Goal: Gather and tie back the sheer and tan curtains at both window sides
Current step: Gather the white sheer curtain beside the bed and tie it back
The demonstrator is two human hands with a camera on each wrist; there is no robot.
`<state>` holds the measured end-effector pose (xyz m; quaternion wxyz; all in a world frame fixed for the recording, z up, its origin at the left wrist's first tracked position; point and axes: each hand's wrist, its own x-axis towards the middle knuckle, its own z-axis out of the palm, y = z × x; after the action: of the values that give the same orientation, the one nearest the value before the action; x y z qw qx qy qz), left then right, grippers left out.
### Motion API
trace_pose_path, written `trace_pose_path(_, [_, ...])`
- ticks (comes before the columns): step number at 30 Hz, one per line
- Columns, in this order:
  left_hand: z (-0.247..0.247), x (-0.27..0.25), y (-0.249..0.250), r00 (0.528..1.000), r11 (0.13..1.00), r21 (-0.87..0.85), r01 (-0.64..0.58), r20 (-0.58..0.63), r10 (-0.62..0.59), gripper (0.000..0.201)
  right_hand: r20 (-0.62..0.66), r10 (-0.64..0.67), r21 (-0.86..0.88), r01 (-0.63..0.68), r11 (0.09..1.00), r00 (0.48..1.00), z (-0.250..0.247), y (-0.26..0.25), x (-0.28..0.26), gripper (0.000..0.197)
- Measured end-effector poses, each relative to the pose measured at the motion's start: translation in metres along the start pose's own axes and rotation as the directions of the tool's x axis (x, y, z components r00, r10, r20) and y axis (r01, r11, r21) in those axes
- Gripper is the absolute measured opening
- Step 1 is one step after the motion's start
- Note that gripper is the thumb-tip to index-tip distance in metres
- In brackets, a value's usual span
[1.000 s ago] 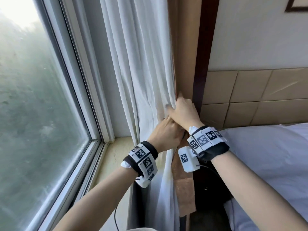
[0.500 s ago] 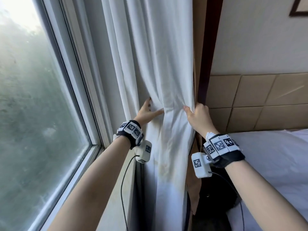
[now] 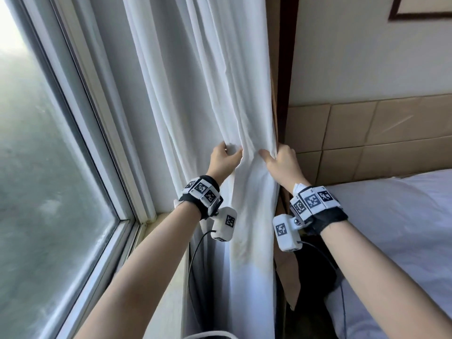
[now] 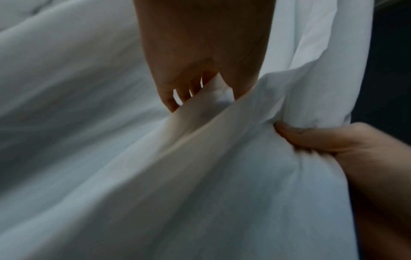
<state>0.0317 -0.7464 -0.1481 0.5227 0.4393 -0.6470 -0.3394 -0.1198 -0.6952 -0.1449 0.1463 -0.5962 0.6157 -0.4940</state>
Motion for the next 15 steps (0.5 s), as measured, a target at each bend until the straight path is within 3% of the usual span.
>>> trace_pose_path(2, [-0.001, 0.0, 0.005, 1.0, 1.0, 0.002, -0.014, -0.012, 0.014, 0.034, 0.017, 0.005, 0.0, -0.005, 1.0, 1.0, 0.001, -0.002, 0.0, 0.07])
trace_pose_path(6, [-0.018, 0.002, -0.001, 0.996, 0.996, 0.068, -0.06, -0.063, 0.065, 0.032, 0.029, 0.032, -0.026, -0.032, 0.999, 0.999, 0.0, 0.002, 0.003, 0.065])
trace_pose_path(11, [-0.046, -0.003, -0.005, 0.971, 0.946, 0.257, -0.2, -0.08, 0.227, 0.061, 0.04, 0.014, -0.099, -0.01, 0.995, 0.999, 0.0, 0.003, 0.007, 0.046])
trace_pose_path(15, [-0.061, -0.015, 0.0, 0.965, 0.903, 0.389, -0.182, -0.105, 0.24, 0.064, 0.103, 0.025, -0.061, -0.018, 0.998, 0.994, 0.005, -0.003, 0.006, 0.051])
